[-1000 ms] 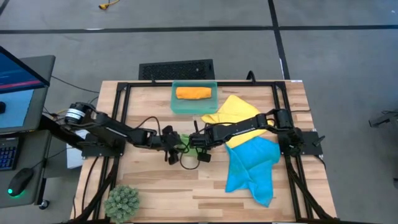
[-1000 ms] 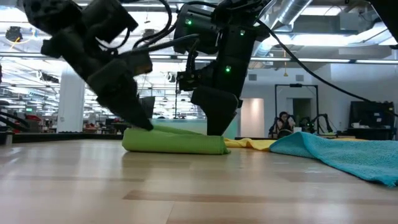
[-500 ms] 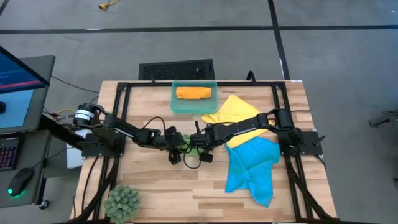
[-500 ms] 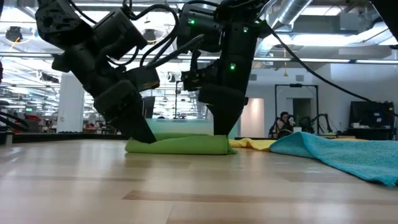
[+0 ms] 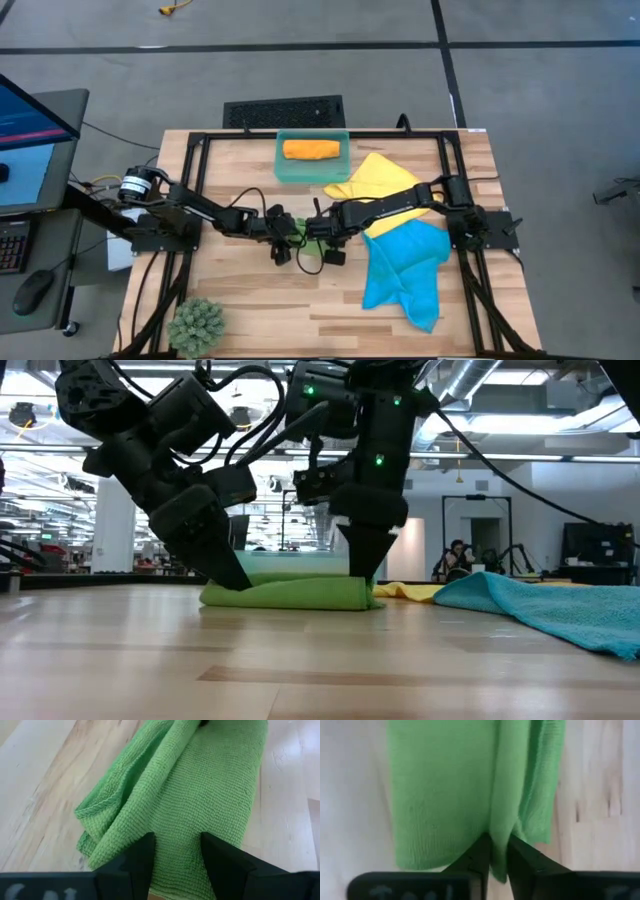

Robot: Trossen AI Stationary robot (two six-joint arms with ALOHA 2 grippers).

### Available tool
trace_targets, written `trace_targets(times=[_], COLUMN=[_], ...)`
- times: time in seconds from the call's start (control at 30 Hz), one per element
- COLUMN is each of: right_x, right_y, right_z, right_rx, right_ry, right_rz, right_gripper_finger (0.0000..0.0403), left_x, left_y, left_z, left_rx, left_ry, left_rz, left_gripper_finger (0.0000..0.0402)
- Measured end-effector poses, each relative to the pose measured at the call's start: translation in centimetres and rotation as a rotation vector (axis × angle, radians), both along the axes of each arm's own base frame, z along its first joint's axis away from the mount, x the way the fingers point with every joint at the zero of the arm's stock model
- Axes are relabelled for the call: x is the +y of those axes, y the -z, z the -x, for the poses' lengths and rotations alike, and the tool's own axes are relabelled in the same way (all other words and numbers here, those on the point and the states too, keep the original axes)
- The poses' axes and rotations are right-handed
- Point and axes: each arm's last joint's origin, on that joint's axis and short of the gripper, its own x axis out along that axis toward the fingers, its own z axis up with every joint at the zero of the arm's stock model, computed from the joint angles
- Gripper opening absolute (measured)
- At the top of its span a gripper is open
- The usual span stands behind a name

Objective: Roll microfiber towels into tight, uniform cylinder then place into a basket
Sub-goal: Fold the green towel

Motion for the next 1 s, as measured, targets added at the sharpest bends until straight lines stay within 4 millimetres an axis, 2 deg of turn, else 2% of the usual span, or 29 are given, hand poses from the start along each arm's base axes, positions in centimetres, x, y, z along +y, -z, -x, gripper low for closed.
trace_targets(times=[0.17,0.3,0.4,0.47,0.6,0.7,0.83,1.0], right_x=[-0.1,0.4,1.8,2.8,5.1,6.6,8.3,9.0], right_y=[-1.5,-3.7,-5.7,-6.4,-5.5,-4.2,-4.1,-1.8], right_z=[0.3,1.2,2.5,4.1,7.0,8.2,8.1,7.5], right_rx=[0.073,0.045,-0.02,-0.052,-0.252,-0.437,-0.639,-0.62], right_ry=[0.002,-0.021,-0.054,-0.084,-0.134,-0.146,-0.203,-0.32], right_rz=[0.027,0.112,0.182,0.213,0.169,0.103,0.088,0.138], right_gripper_finger=[0.0112,0.012,0.0122,0.0123,0.0123,0.0123,0.0123,0.0123], left_x=[0.0,0.0,0.0,0.0,0.0,0.0,0.0,0.0], left_y=[-0.1,0.0,0.0,-0.1,-0.2,-0.2,-0.2,-0.2], left_z=[-0.1,-0.1,0.0,-0.1,-0.2,-0.2,-0.2,-0.2], left_rx=[-0.008,-0.009,-0.011,-0.023,-0.034,-0.037,-0.035,-0.034], left_ry=[0.0,-0.018,-0.051,-0.077,-0.133,-0.159,-0.19,-0.2], left_rz=[-0.001,0.014,0.043,0.068,0.119,0.142,0.166,0.174], left_gripper_finger=[0.0158,0.0158,0.0158,0.0158,0.0158,0.0158,0.0158,0.0158])
